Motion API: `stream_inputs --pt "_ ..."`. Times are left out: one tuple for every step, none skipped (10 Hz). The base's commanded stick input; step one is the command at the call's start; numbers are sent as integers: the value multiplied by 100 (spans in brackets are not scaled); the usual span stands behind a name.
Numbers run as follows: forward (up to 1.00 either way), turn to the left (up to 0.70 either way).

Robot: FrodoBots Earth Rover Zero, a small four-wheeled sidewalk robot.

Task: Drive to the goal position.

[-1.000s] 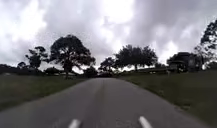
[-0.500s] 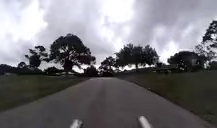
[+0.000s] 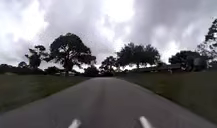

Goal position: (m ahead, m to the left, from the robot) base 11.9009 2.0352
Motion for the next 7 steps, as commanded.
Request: stream_inputs --pt "70 0" --pt "70 0" --pt "70 0" --pt "70 0" --pt "70 0" --pt "70 0" --pt "70 0"
